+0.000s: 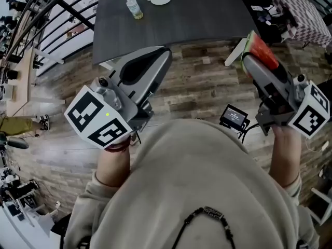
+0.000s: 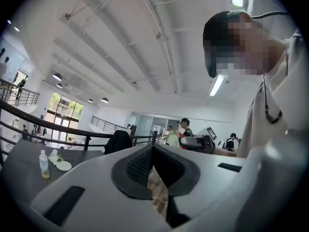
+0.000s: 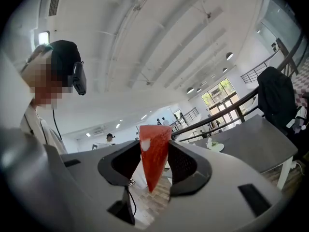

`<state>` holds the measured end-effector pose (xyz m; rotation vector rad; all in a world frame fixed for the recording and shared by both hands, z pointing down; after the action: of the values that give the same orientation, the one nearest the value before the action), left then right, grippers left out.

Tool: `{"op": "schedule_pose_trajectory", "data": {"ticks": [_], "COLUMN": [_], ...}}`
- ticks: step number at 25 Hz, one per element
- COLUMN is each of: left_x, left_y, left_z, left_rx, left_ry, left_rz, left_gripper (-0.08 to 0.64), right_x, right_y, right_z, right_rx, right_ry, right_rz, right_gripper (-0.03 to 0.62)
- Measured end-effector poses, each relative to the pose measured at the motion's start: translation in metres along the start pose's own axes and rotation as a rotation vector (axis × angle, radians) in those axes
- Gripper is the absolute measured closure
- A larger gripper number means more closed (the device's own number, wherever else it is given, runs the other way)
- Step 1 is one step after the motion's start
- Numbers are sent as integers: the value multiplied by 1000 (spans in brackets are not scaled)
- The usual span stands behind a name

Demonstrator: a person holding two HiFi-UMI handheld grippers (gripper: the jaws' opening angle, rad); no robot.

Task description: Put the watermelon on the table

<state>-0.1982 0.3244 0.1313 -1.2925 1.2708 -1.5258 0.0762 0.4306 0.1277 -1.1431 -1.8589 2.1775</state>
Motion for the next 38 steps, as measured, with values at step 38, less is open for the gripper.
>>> {"op": "schedule_pose_trajectory", "data": {"ticks": [38], "left_x": [-19], "left_y": [-32], "left_z": [125], "left_rx": [102], "left_ry": [-136], "left_rz": [-70], "left_gripper": [557], "right_x": [-75], "right_y": [7], "right_z": [-96], "right_rx": [-69], "right_ry": [-97], "right_rz": [17], "right_gripper": [403]}}
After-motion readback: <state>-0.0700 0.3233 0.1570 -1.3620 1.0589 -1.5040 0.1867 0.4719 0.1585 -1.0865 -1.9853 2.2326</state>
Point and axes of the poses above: the fingertips, and each gripper's own axes: z forward along the fingers, x to its left, y out of its top, the point moved 9 cm from there along -z, backward along the fingers
